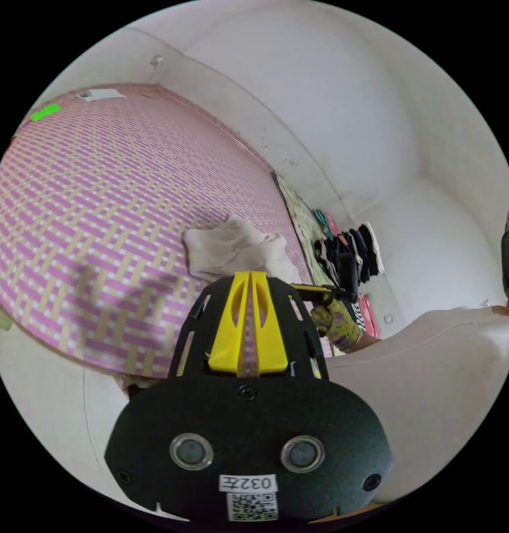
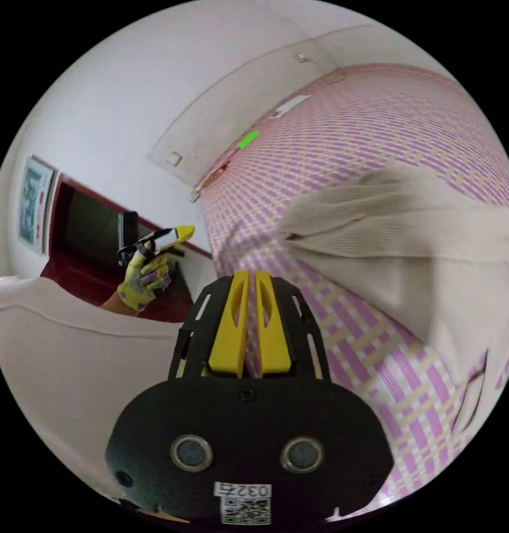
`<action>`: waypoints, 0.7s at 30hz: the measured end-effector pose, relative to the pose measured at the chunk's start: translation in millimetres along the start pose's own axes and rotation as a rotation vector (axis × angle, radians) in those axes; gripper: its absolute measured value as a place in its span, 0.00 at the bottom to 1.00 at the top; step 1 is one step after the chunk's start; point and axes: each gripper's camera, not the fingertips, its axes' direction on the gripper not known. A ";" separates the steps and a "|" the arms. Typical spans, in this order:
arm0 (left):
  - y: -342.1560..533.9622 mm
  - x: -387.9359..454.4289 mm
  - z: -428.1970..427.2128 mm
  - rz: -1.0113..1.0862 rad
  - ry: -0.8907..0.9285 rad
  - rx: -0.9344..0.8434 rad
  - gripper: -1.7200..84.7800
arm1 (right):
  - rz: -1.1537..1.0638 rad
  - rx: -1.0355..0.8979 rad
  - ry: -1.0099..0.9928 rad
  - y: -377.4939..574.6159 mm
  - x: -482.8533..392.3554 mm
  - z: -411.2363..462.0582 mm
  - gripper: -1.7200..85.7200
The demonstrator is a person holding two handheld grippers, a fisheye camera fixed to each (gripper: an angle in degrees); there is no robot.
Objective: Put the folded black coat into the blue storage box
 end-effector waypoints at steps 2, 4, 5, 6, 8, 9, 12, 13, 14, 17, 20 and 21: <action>-16.4 -0.1 29.3 0.051 0.050 -0.075 0.01 | 0.104 0.061 0.055 14.9 17.6 -26.0 0.01; -31.1 1.1 60.1 0.104 0.084 -0.167 0.01 | 0.212 0.139 0.099 33.9 24.8 -49.2 0.01; -38.6 3.7 78.5 0.140 0.078 -0.216 0.01 | 0.287 0.199 0.121 48.9 23.5 -62.5 0.01; -45.4 8.2 95.6 0.187 0.067 -0.260 0.01 | 0.352 0.268 0.133 65.4 18.0 -72.9 0.01; -56.1 14.3 120.8 0.248 0.044 -0.316 0.02 | 0.439 0.358 0.147 90.3 7.4 -80.6 0.01; -64.1 16.7 136.8 0.272 0.043 -0.337 0.03 | 0.495 0.398 0.148 105.9 1.3 -80.4 0.01; -88.0 25.8 179.0 0.299 0.030 -0.375 0.07 | 0.596 0.455 0.118 135.2 -12.8 -74.1 0.01; -92.7 29.8 187.6 0.311 0.020 -0.380 0.07 | 0.605 0.460 0.115 138.8 -16.6 -73.6 0.01; -100.7 39.4 204.4 0.343 -0.003 -0.383 0.08 | 0.611 0.467 0.122 144.1 -25.3 -74.5 0.01; -115.1 66.2 258.4 0.406 -0.079 -0.439 0.12 | 0.595 0.477 0.154 153.5 -44.2 -85.5 0.01; -119.4 89.1 309.5 0.404 -0.164 -0.473 0.16 | 0.603 0.502 0.154 169.1 -52.5 -104.5 0.01; -119.8 98.5 328.2 0.385 -0.168 -0.498 0.15 | 0.604 0.514 0.157 176.0 -55.4 -113.3 0.01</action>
